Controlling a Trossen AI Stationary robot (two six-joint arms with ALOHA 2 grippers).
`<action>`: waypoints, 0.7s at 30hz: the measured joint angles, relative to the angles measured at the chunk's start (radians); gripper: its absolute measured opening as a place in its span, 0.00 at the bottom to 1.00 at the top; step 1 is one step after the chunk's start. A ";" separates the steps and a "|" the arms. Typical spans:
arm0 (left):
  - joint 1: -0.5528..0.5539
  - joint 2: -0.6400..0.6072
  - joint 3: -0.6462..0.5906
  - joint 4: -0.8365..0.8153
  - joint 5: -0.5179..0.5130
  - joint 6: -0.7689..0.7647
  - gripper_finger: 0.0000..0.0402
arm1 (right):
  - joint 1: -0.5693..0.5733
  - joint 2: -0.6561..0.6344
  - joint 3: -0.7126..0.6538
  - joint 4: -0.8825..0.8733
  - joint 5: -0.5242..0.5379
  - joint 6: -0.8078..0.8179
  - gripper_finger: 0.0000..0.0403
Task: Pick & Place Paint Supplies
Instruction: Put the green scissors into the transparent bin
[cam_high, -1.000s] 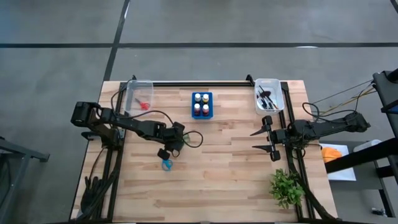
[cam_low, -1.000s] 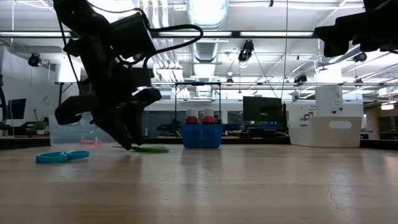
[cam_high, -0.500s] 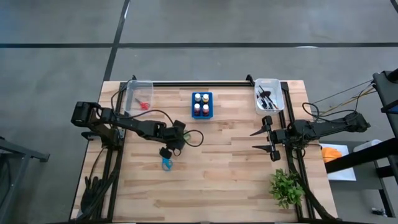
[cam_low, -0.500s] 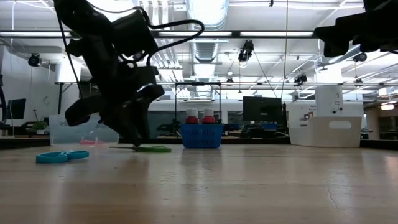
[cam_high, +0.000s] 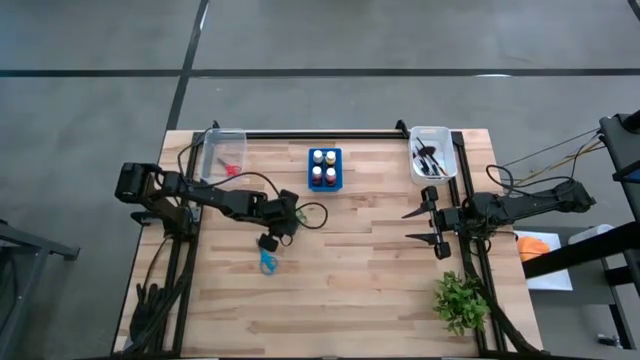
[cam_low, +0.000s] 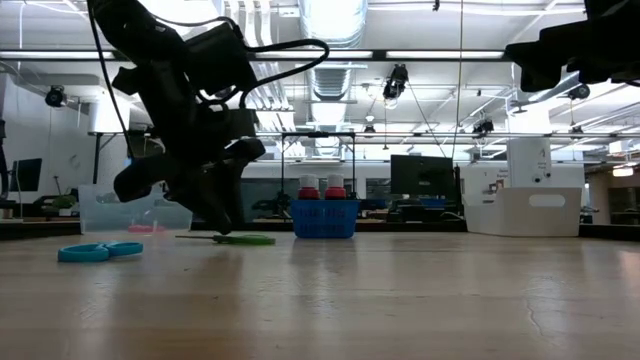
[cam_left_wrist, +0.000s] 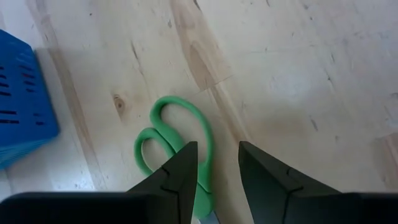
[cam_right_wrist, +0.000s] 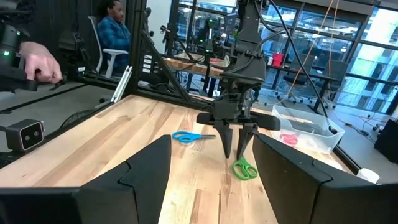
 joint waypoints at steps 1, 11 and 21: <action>0.000 0.000 0.000 0.000 0.004 0.000 0.31 | 0.000 0.000 0.000 0.000 0.000 0.000 0.56; 0.005 0.030 -0.006 0.018 0.004 -0.007 0.31 | 0.000 0.001 0.000 0.000 0.000 0.000 0.56; 0.045 0.106 0.012 0.042 0.026 -0.041 0.31 | 0.000 0.002 0.000 -0.001 0.002 -0.003 0.56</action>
